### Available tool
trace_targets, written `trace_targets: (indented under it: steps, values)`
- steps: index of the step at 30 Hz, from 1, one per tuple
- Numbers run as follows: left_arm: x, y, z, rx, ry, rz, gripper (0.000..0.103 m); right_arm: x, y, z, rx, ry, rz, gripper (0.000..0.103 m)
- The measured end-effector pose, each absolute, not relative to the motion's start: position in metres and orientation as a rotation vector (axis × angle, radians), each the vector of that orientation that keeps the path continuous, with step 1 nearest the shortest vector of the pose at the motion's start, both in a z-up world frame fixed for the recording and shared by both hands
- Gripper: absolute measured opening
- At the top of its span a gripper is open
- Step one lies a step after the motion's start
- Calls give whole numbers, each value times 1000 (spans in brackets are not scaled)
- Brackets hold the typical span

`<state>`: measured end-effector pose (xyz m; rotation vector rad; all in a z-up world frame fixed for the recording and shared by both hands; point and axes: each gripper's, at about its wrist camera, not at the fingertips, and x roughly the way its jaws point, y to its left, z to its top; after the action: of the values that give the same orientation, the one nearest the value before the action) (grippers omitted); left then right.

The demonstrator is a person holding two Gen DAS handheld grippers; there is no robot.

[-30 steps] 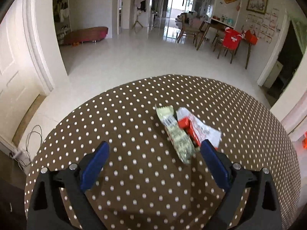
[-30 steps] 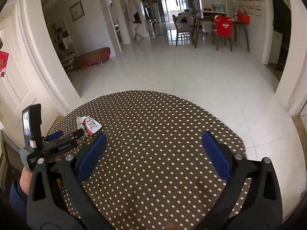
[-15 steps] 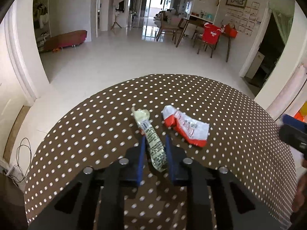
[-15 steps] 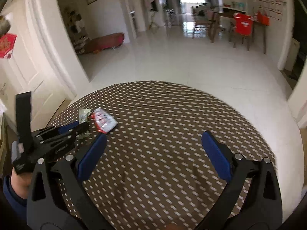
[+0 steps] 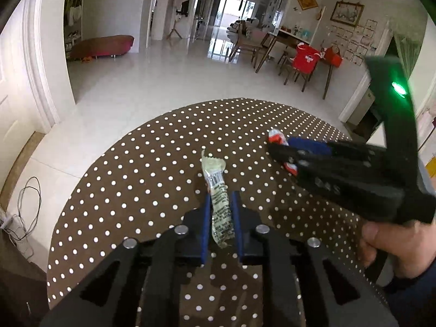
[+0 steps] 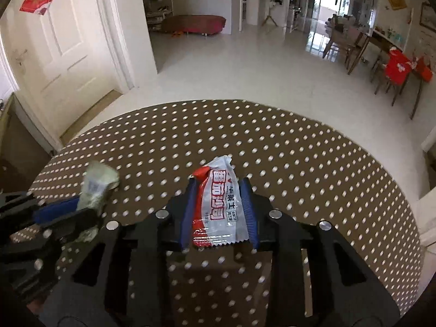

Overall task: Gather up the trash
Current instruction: 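Grasp the green packet with the left tool while the right tool grasps the red-white wrapper, then carry the green packet and red-white wrapper over the blue bucket and release both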

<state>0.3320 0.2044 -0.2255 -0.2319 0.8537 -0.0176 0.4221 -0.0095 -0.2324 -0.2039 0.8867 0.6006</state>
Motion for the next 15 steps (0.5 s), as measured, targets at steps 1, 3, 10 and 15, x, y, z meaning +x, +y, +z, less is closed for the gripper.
trace_targets:
  steps: [1, 3, 10, 15]
  values:
    - [334, 203, -227, -227, 863, -16, 21, 418, -17, -231, -172, 892, 600, 24]
    - [346, 199, -227, -214, 867, -32, 24, 408, -40, -226, -121, 891, 578, 15]
    - [352, 191, -229, -251, 868, -57, 11, 374, -88, -211, -21, 881, 532, 12]
    - [325, 172, -221, -255, 845, -75, 10, 346, -121, -203, 28, 866, 516, 12]
